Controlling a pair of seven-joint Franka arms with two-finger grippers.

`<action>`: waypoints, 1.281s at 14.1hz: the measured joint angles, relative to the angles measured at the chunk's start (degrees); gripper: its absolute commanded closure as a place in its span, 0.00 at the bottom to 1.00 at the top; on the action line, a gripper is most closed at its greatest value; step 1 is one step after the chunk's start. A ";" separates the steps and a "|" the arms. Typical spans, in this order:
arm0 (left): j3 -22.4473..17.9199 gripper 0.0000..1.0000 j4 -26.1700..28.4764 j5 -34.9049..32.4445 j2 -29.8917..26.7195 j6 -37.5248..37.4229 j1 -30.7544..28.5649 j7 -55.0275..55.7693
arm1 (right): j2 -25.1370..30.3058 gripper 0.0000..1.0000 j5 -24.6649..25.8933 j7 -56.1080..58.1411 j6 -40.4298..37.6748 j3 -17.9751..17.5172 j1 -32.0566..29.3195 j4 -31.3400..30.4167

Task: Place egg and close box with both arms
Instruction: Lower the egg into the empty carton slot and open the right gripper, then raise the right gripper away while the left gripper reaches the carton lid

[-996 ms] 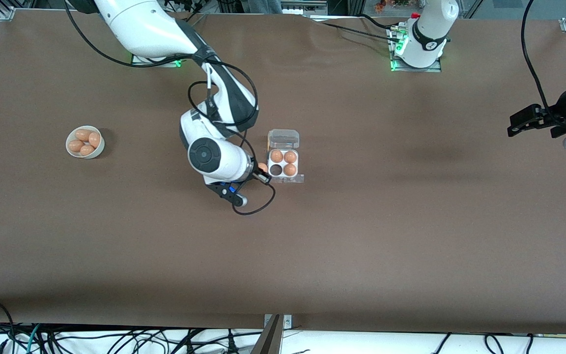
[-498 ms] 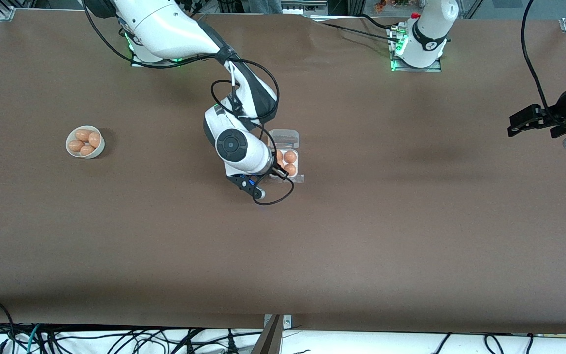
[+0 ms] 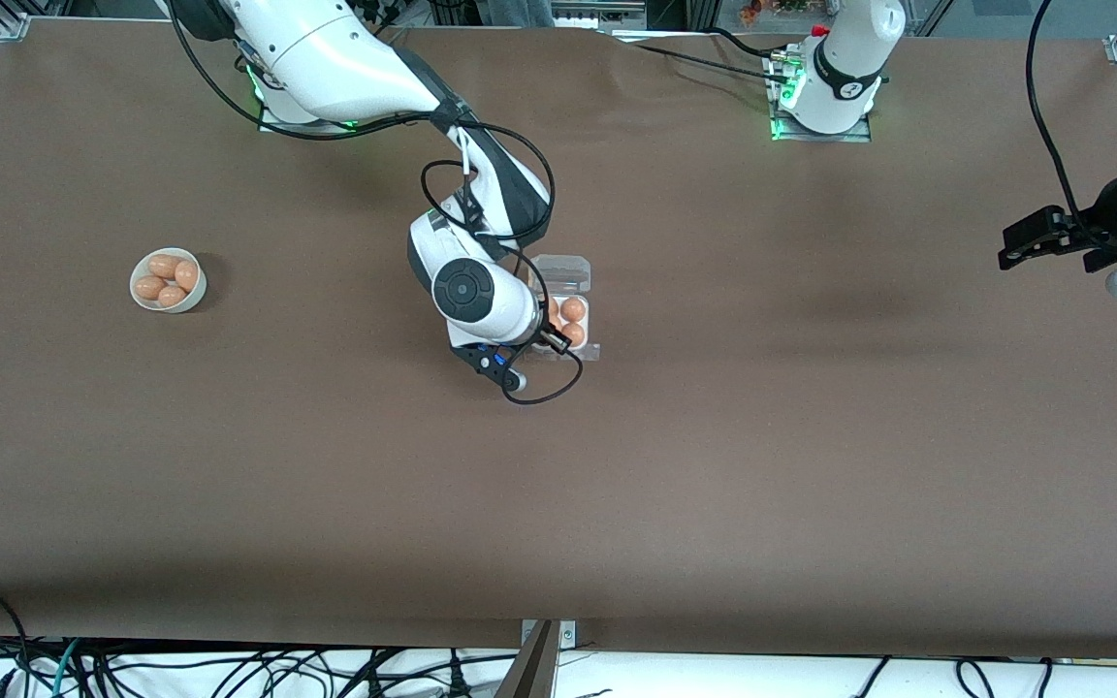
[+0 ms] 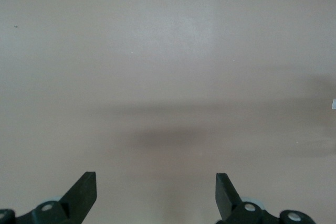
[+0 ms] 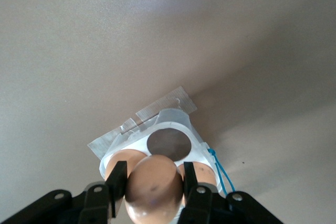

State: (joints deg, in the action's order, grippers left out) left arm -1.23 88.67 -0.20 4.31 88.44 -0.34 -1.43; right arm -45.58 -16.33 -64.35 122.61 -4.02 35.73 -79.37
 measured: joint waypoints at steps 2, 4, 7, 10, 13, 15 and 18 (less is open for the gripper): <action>0.00 0.00 0.00 0.00 0.00 0.00 0.00 0.00 | -0.06 0.55 0.00 0.00 0.00 0.00 0.07 0.00; 0.00 0.00 0.00 0.00 0.00 0.00 0.00 0.00 | -0.21 0.55 -0.01 0.00 -0.01 0.00 0.31 0.00; 0.00 0.00 0.00 0.00 0.00 0.00 0.00 0.00 | -0.70 0.51 -0.01 0.00 -0.10 0.01 0.60 0.00; 0.00 0.00 0.00 0.00 0.00 0.00 0.00 0.00 | -0.86 0.20 -0.01 0.00 -0.09 0.05 0.60 0.00; 0.00 0.00 0.00 0.00 0.00 -0.01 0.00 0.00 | -0.88 0.00 -0.01 0.00 -0.03 0.05 0.60 0.01; 0.00 0.00 0.00 0.00 0.00 -0.01 0.00 0.00 | -0.89 0.00 -0.01 0.00 -0.02 0.05 0.60 0.19; 0.00 0.00 0.00 0.00 0.01 -0.01 0.00 0.00 | -0.86 0.00 -0.01 0.00 -0.03 0.33 0.45 1.80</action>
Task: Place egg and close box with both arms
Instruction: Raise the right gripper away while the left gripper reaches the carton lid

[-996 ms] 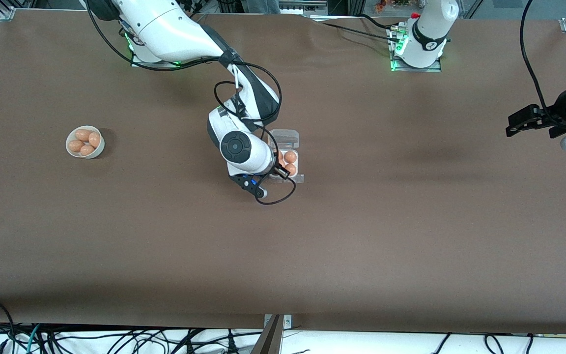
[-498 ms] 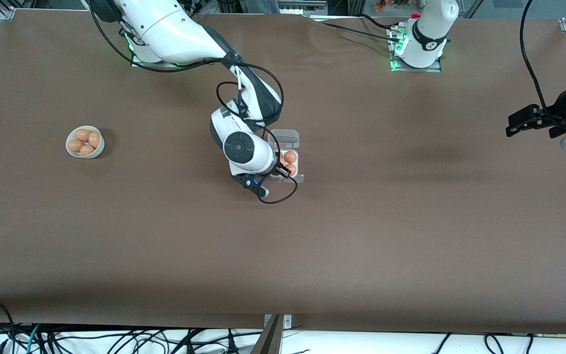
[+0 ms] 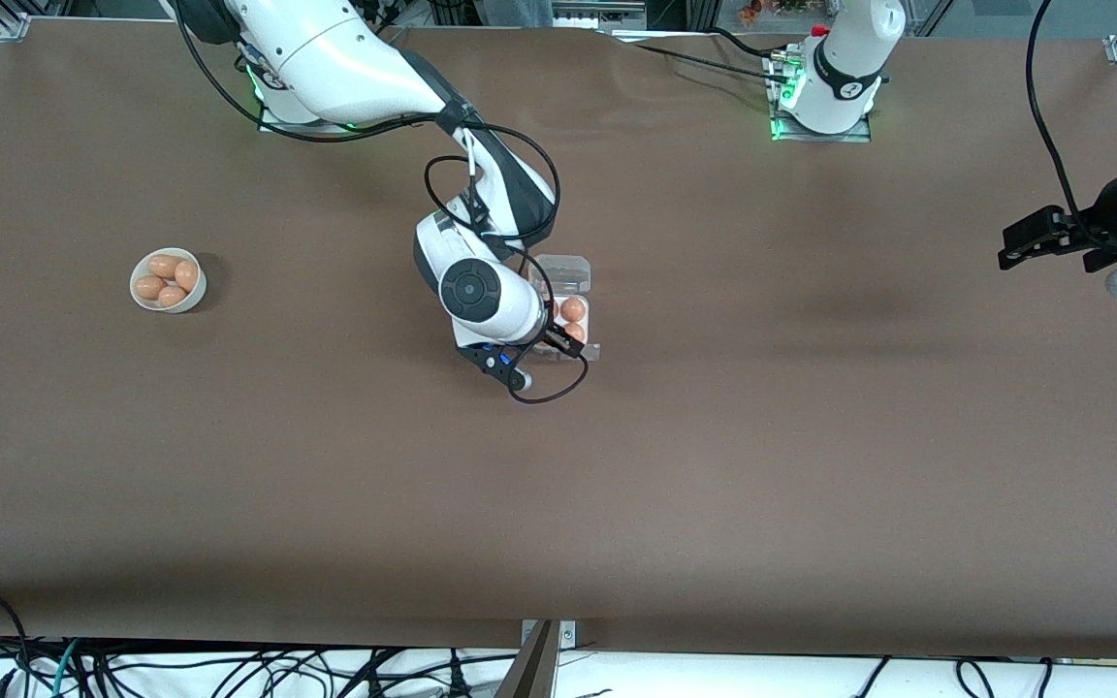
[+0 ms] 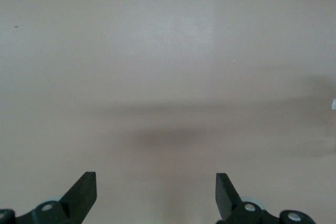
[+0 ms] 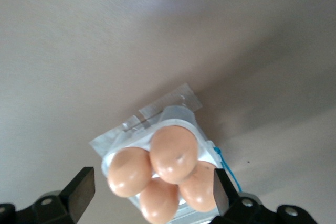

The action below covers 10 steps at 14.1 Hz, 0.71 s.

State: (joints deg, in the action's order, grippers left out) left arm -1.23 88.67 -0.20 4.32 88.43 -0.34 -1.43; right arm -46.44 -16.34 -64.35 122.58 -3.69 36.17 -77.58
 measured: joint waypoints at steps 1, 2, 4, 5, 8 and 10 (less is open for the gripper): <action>0.00 0.00 0.00 0.00 0.00 0.00 0.01 0.00 | 0.07 0.00 0.00 -0.01 -0.02 0.23 -0.13 0.66; 0.02 0.00 0.00 0.00 0.00 0.00 0.04 0.00 | 0.23 0.00 0.00 -0.01 -0.04 0.66 -0.20 1.15; 0.61 0.00 0.00 0.03 0.01 -0.02 0.10 0.04 | 0.73 0.00 0.01 0.14 -0.05 2.20 -0.45 1.70; 1.21 0.00 0.00 0.49 0.01 -0.26 0.14 0.10 | 1.12 0.00 0.12 0.37 -0.05 2.95 -0.73 1.90; 3.89 0.00 0.03 6.44 0.23 -2.61 0.37 3.86 | 2.68 0.00 1.01 1.58 -1.36 5.54 -1.08 2.03; 7.61 0.01 0.04 9.60 1.27 -3.89 0.57 9.14 | 3.36 0.00 1.95 4.52 -3.35 7.37 -1.10 2.03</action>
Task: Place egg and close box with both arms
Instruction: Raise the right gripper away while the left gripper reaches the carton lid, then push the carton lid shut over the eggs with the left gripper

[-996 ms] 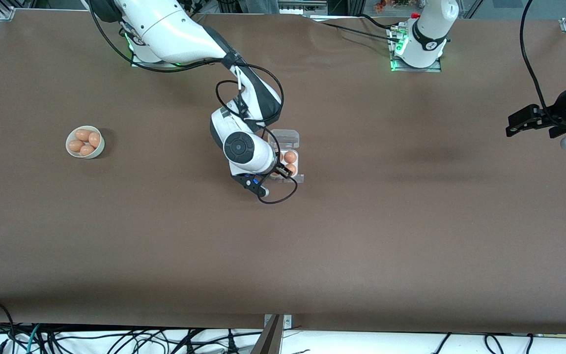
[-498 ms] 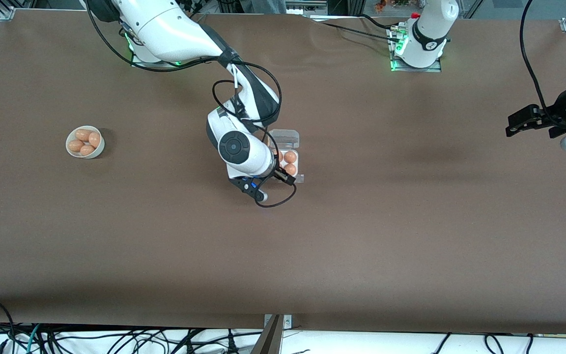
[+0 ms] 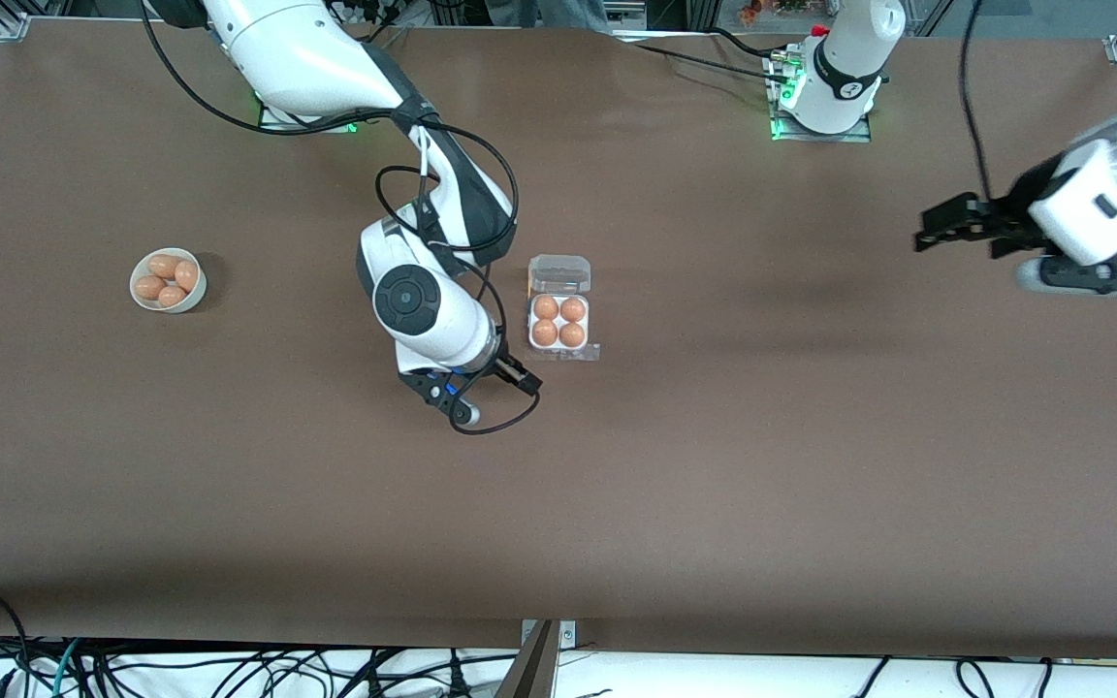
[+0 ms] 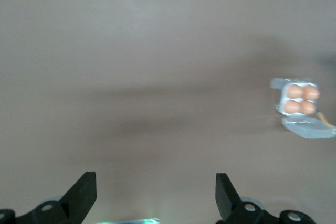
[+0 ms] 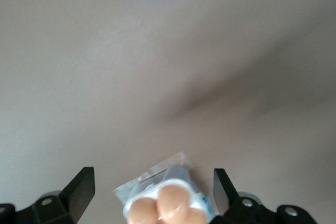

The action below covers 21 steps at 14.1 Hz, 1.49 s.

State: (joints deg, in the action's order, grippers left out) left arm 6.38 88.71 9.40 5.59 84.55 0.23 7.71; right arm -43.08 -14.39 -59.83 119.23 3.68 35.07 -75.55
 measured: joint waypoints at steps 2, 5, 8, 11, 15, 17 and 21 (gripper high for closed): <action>4.42 0.14 -0.02 0.66 1.65 -0.03 0.51 4.27 | 0.85 0.00 0.08 4.04 -2.50 2.07 -0.33 0.01; 7.15 0.49 -0.04 5.51 4.26 0.00 2.78 8.70 | 3.11 0.00 0.69 12.68 -4.42 3.11 -3.15 -0.86; 7.22 0.58 -0.03 10.42 7.34 -0.03 6.17 15.02 | 9.57 0.00 4.93 23.25 -5.50 1.94 -9.76 -6.61; 7.36 0.82 0.03 12.39 11.83 -0.03 12.74 18.97 | 18.71 0.00 11.08 33.81 -6.02 -1.64 -17.84 -15.62; 7.42 0.90 -0.60 14.50 19.48 1.62 19.50 20.76 | 28.85 0.00 16.06 41.99 -6.14 -2.37 -22.47 -24.88; 7.42 0.91 -1.86 14.53 22.86 2.36 20.95 21.49 | 32.94 0.00 16.47 45.27 -8.45 -2.43 -24.72 -26.55; 7.46 0.90 -3.81 14.53 28.98 5.58 25.06 24.08 | 41.01 0.00 16.58 47.91 -15.33 -2.48 -28.29 -26.79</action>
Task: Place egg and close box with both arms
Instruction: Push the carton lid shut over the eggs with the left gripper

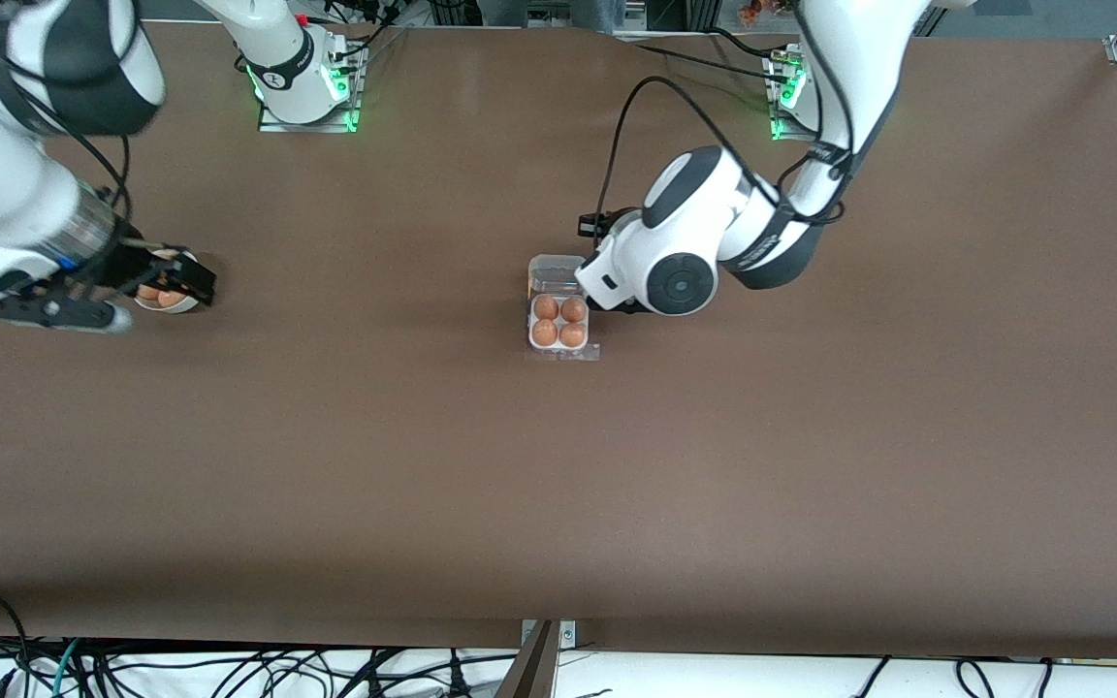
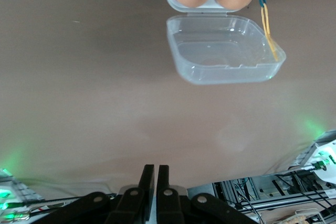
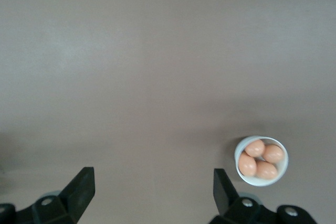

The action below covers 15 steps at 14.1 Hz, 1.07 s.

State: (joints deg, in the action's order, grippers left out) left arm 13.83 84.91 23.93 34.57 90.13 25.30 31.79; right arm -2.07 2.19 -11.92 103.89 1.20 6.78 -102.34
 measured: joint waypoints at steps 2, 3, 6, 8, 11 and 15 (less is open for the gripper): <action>-0.02 0.90 -0.30 0.00 2.08 1.21 1.74 0.69 | 3.03 0.00 0.28 0.30 -4.52 -0.06 -1.30 0.50; -0.04 0.90 -0.44 0.00 2.89 1.41 2.37 0.97 | 3.85 0.00 0.39 1.03 -6.88 -0.06 -1.82 1.31; -0.11 0.90 -0.58 0.00 4.63 3.79 3.47 1.75 | 4.48 0.00 0.52 3.64 -9.31 -0.09 -3.40 4.42; -0.13 0.90 -0.61 0.00 5.41 6.07 4.37 2.81 | 4.66 0.00 0.54 4.06 -9.32 -0.09 -4.08 6.25; -0.25 0.90 -0.71 0.00 6.18 8.02 5.16 3.75 | 5.06 0.00 0.54 4.08 -9.32 -0.17 -4.29 7.16; -0.91 0.90 -0.94 0.00 6.30 12.05 5.15 3.83 | 5.26 0.00 0.54 4.08 -9.35 -0.18 -4.62 7.15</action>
State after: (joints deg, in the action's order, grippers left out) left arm 12.93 83.97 23.93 40.87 102.18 30.45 35.62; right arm 3.19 2.73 -7.84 94.54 1.02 2.15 -95.19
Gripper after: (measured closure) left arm 0.899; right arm 0.000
